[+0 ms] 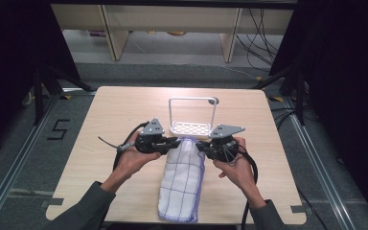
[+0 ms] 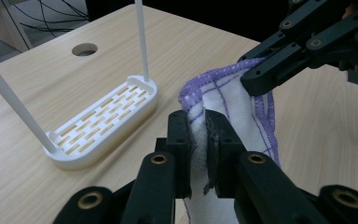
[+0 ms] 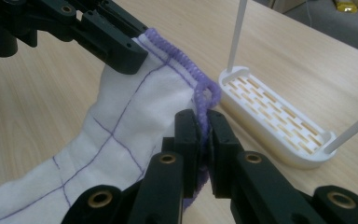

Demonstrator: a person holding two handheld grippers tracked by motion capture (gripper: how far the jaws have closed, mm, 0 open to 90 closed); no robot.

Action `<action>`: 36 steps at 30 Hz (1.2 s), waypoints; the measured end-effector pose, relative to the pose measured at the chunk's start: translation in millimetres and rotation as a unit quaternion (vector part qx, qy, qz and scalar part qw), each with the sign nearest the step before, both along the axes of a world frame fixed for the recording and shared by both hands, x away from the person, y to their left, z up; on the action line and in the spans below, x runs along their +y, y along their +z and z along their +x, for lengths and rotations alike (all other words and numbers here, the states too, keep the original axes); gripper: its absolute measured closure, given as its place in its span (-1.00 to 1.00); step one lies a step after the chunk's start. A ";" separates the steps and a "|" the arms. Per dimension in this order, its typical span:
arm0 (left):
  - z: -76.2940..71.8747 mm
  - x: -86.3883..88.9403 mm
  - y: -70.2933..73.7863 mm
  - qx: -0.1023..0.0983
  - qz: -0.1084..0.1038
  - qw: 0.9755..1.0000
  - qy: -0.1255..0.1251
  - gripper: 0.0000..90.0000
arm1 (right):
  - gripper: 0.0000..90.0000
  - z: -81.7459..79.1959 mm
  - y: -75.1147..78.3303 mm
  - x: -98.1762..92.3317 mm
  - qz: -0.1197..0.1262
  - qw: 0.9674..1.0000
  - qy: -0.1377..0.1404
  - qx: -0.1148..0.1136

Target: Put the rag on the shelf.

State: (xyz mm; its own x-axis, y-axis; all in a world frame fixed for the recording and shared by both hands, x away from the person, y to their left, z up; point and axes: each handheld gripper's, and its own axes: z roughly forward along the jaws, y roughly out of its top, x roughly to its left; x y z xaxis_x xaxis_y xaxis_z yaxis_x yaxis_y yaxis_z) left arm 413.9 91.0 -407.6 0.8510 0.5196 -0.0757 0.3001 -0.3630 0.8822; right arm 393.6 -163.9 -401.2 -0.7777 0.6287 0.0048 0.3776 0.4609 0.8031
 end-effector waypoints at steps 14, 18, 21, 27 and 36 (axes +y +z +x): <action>-4.2 -1.0 45.8 -0.023 -0.019 1.000 -0.007 0.78 | 0.89 -5.0 47.1 -5.0 0.019 0.999 0.012 -0.037; 2.2 -1.1 59.4 -0.031 -0.017 0.999 0.000 0.79 | 0.89 2.3 60.3 -6.9 0.020 0.999 0.004 -0.049; 9.0 -0.9 68.1 -0.033 -0.019 0.999 0.002 0.79 | 0.89 8.7 69.2 -7.6 0.014 0.999 -0.001 -0.051; 22.5 0.0 88.6 -0.036 -0.029 0.999 0.010 0.79 | 0.90 20.5 90.5 -6.1 0.022 0.998 -0.006 -0.058; 46.5 1.2 115.8 -0.049 -0.027 0.998 0.035 0.80 | 0.90 44.8 123.3 -12.6 0.028 0.996 -0.025 -0.076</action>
State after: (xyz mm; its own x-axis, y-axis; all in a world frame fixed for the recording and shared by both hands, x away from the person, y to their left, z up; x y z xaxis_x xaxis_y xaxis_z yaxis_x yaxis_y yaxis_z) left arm 460.4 92.1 -291.8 0.8171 0.5760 -0.0236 0.2350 -0.2955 0.9260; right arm 438.4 -176.5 -277.9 -0.7399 0.6685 -0.0756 0.2704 0.3984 0.8765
